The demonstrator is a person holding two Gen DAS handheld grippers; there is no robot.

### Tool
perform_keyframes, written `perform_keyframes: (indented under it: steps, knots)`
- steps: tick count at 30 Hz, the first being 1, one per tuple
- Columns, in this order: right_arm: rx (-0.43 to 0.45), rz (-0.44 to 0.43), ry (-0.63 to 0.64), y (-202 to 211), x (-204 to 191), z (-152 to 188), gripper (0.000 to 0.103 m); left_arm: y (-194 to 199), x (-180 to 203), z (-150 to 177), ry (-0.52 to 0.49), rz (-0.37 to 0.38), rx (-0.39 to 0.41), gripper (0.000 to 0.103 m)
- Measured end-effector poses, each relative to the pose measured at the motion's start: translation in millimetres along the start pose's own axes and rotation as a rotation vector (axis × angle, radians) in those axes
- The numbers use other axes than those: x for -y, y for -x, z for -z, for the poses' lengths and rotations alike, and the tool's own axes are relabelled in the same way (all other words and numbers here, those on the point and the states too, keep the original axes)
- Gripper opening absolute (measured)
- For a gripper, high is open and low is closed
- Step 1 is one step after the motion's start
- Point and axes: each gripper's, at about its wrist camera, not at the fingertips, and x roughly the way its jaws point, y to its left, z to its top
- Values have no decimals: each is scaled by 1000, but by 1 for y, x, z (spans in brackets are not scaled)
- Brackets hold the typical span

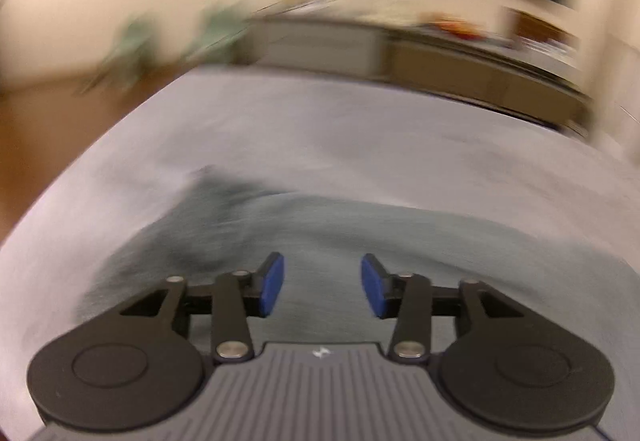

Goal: Fold clothes

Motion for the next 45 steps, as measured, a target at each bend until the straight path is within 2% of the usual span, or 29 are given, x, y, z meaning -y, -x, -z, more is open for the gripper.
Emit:
perform_keyframes:
  steps: [1, 3, 4, 6, 7, 9, 10, 11, 13, 16, 18, 23, 25, 27, 29, 34, 35, 37, 38, 40, 41, 42, 43, 45]
  knots:
    - [-48, -11, -57, -7, 12, -1, 82, 13, 27, 8, -70, 57, 6, 53]
    - [-145, -40, -117, -25, 25, -3, 81, 40, 92, 27, -231, 188, 5, 54]
    - [-175, -51, -114, -33, 27, -1, 77, 54, 128, 40, -316, 250, 14, 54]
    - [-200, -92, -56, -32, 18, 0, 59, 82, 201, 64, -485, 373, 31, 56]
    - [-213, -114, -43, -30, 15, -1, 34, 95, 236, 76, -565, 432, 42, 57]
    - [-217, -134, -21, -24, 11, 0, 29, 119, 293, 93, -668, 522, 93, 58]
    - [-206, -152, -29, -23, 11, 5, 22, 131, 321, 101, -719, 567, 118, 59]
    - [-196, -182, -49, -21, 11, 8, 22, 142, 349, 109, -770, 608, 145, 62]
    - [-182, -241, -75, -27, 16, 4, 22, 152, 402, 127, -858, 638, 217, 65]
    - [-171, -272, -99, -23, 22, 3, 22, 142, 464, 150, -950, 657, 250, 65]
    - [-171, -291, -110, -27, 24, 3, 22, 137, 501, 167, -988, 674, 236, 65]
    - [-184, -369, -132, -32, 30, 4, 22, 113, 550, 196, -1058, 623, 275, 65]
    - [-194, -396, -130, -35, 31, 5, 22, 109, 566, 201, -1065, 591, 288, 65]
    - [-196, -413, -131, -39, 31, 6, 22, 109, 573, 204, -1070, 605, 276, 66]
    - [-201, -426, -130, -41, 31, 7, 22, 110, 578, 208, -1076, 627, 266, 74]
    - [-194, -481, -129, -41, 31, 7, 21, 106, 584, 214, -1076, 583, 311, 73]
    - [-190, -499, -136, -40, 30, 7, 21, 105, 585, 214, -1074, 574, 315, 49]
    - [-185, -516, -143, -39, 31, 6, 21, 98, 581, 212, -1055, 560, 290, 19]
    - [-183, -518, -144, -39, 31, 6, 21, 97, 573, 205, -999, 582, 279, 14]
    - [-169, -541, -167, -38, 36, 5, 22, 96, 556, 191, -887, 623, 257, 11]
    - [-138, -569, -203, -34, 41, 4, 25, 95, 546, 183, -826, 644, 246, 11]
    - [-106, -598, -238, -30, 47, 3, 31, 97, 531, 171, -737, 677, 236, 11]
    - [-74, -628, -272, -26, 52, 2, 42, 99, 508, 157, -619, 710, 229, 11]
    - [-28, -673, -331, -20, 61, 2, 44, 101, 455, 132, -372, 754, 202, 11]
